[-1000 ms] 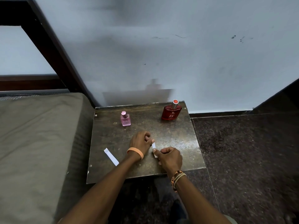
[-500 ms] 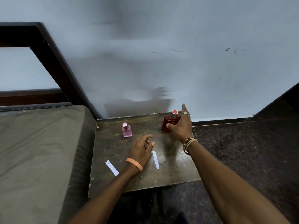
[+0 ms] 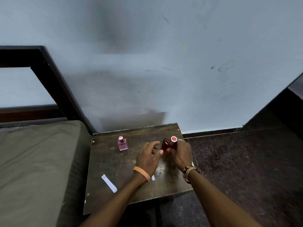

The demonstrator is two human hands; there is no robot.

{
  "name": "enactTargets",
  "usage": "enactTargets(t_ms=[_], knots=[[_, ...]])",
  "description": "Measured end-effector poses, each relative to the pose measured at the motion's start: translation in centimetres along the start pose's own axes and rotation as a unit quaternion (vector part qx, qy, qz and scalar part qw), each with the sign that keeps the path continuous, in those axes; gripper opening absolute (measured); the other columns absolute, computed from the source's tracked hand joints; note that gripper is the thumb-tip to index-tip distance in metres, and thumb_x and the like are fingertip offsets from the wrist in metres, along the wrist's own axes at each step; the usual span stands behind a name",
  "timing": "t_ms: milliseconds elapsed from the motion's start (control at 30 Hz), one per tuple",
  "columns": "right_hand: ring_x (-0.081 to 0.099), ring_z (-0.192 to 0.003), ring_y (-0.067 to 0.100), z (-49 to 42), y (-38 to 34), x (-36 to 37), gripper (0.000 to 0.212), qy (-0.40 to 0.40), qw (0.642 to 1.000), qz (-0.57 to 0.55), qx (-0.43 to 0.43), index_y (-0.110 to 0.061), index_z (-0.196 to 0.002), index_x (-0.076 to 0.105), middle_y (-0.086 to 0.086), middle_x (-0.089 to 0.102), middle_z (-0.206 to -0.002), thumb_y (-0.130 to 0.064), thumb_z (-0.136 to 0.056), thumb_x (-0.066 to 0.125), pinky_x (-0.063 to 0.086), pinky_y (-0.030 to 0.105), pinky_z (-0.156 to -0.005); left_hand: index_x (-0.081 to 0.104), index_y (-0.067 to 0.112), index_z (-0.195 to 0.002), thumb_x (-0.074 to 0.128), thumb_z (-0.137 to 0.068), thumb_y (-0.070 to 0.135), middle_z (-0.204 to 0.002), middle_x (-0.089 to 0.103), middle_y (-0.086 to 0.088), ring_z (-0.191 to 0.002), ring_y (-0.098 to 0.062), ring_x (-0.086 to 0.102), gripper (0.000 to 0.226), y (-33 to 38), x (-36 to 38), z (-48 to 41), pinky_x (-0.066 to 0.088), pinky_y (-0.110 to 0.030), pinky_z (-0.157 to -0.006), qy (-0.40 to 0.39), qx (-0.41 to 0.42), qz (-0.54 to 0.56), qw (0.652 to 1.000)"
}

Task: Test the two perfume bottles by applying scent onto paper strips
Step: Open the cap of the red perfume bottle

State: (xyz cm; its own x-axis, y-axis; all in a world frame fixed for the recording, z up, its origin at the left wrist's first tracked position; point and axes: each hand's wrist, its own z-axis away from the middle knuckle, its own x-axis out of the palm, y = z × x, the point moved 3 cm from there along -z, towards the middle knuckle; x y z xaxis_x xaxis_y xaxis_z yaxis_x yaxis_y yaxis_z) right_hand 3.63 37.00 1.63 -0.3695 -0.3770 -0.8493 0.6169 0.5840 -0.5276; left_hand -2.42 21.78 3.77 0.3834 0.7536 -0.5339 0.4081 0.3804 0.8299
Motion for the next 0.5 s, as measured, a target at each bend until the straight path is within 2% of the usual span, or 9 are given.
enactTargets(t_ms=[133, 200, 300, 367, 433, 500], knots=[[0.062, -0.079, 0.020, 3.3, 0.8, -1.7, 0.012, 0.011, 1.000, 0.002, -0.016, -0.018, -0.085, 0.066, 0.001, 0.069, -0.084, -0.028, -0.083, 0.072, 0.054, 0.039, -0.074, 0.043, 0.022, -0.139, 0.060, -0.089, 0.024, -0.135, 0.050, 0.001, -0.120, -0.013, 0.048, 0.052, 3.2, 1.2, 1.0, 0.040, -0.030, -0.104, -0.087, 0.025, -0.040, 0.995], [0.062, -0.076, 0.015, 4.9, 1.5, -2.0, 0.009, 0.002, 1.000, -0.007, -0.003, -0.023, -0.081, 0.065, -0.004, 0.067, -0.080, -0.030, -0.084, 0.070, 0.055, 0.036, -0.072, 0.035, 0.025, -0.143, 0.057, -0.091, 0.021, -0.144, 0.043, 0.002, -0.132, -0.013, 0.039, 0.057, 4.7, 1.8, 1.6, 0.030, -0.028, -0.111, -0.132, 0.037, -0.060, 0.989], [0.064, -0.078, 0.015, 6.7, 2.8, -2.2, 0.007, -0.014, 1.000, -0.013, 0.021, -0.024, -0.080, 0.065, -0.004, 0.068, -0.080, -0.026, -0.081, 0.072, 0.055, 0.032, -0.072, 0.045, 0.025, -0.137, 0.058, -0.089, 0.016, -0.138, 0.051, 0.003, -0.129, -0.012, 0.044, 0.051, 6.0, 2.5, 2.8, 0.030, -0.024, -0.111, -0.177, 0.067, -0.089, 0.978], [0.064, -0.077, 0.017, 7.8, 3.2, -2.8, 0.009, -0.028, 0.999, -0.031, 0.030, -0.020, -0.076, 0.065, -0.001, 0.069, -0.079, -0.024, -0.076, 0.074, 0.049, 0.028, -0.066, 0.053, 0.022, -0.131, 0.057, -0.088, 0.012, -0.133, 0.056, 0.003, -0.124, -0.013, 0.049, 0.044, 6.4, 2.8, 3.4, 0.033, -0.023, -0.108, -0.187, 0.081, -0.113, 0.973], [0.061, -0.077, 0.016, 8.7, 3.3, -3.1, 0.013, -0.043, 0.998, -0.041, 0.033, -0.025, -0.072, 0.060, -0.003, 0.066, -0.079, -0.025, -0.075, 0.073, 0.044, 0.027, -0.064, 0.053, 0.022, -0.131, 0.056, -0.088, 0.013, -0.134, 0.055, 0.003, -0.125, -0.012, 0.047, 0.044, 6.1, 3.2, 3.9, 0.031, -0.021, -0.107, -0.193, 0.079, -0.138, 0.968], [0.062, -0.078, 0.015, 9.1, 3.4, -3.2, 0.011, -0.049, 0.996, -0.064, 0.046, -0.028, -0.071, 0.059, -0.004, 0.067, -0.080, -0.026, -0.076, 0.069, 0.049, 0.030, -0.067, 0.048, 0.024, -0.135, 0.056, -0.088, 0.016, -0.139, 0.050, 0.003, -0.129, -0.011, 0.043, 0.048, 5.7, 3.8, 4.1, 0.029, -0.022, -0.110, -0.205, 0.071, -0.157, 0.964]])
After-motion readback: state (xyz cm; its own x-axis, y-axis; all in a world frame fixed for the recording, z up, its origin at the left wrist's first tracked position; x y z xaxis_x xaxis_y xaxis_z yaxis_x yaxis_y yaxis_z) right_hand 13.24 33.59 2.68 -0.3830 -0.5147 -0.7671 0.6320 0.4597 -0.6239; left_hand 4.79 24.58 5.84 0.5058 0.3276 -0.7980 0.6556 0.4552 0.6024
